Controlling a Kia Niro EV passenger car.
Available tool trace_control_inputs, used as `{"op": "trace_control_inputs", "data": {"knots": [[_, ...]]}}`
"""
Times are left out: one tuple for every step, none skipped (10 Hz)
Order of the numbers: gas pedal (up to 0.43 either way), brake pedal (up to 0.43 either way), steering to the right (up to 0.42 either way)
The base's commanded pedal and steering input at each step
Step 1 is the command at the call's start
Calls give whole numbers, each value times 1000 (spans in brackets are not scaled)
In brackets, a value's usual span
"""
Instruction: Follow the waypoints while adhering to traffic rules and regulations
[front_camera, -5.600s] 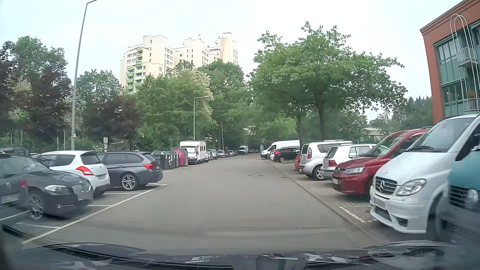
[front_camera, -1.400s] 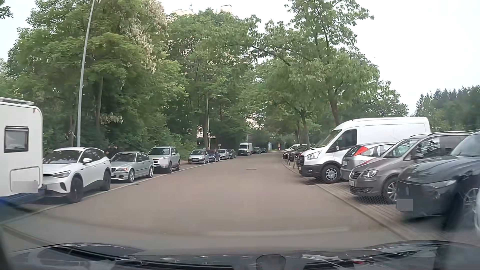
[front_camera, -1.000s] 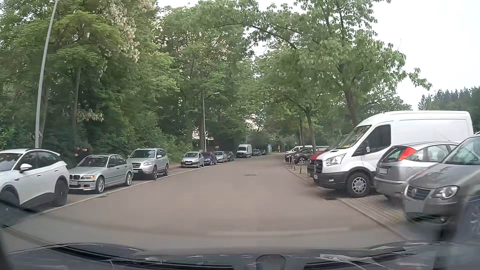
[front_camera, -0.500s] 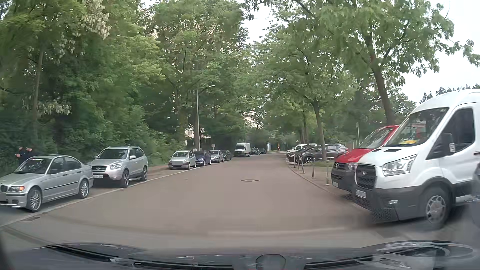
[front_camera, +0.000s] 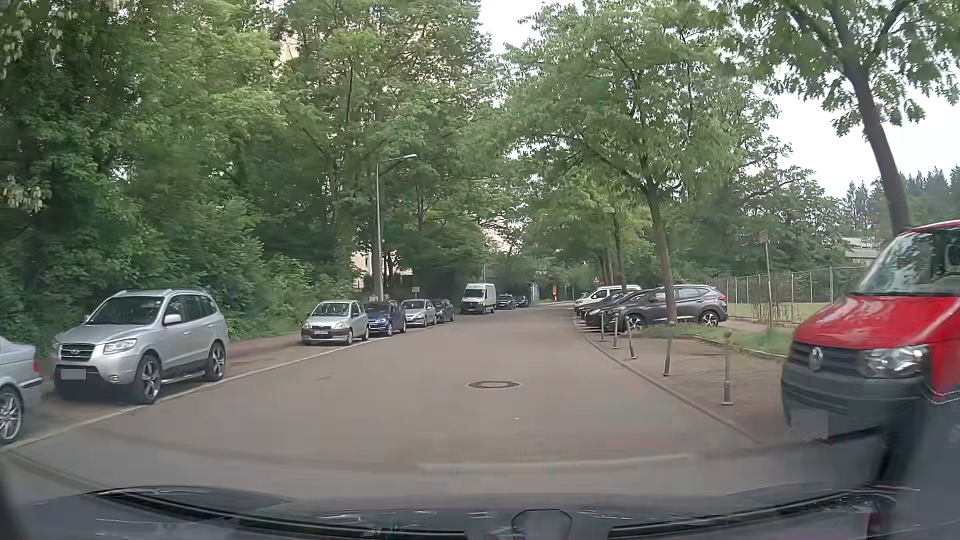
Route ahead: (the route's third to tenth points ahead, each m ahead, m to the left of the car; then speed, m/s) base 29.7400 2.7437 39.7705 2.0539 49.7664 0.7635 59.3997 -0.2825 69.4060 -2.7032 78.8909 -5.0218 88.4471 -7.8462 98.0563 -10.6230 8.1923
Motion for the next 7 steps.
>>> {"op": "trace_control_inputs", "data": {"knots": [[79, 0, 10], [79, 0, 10], [79, 0, 10], [79, 0, 10], [79, 0, 11], [79, 0, 10], [79, 0, 10]]}}
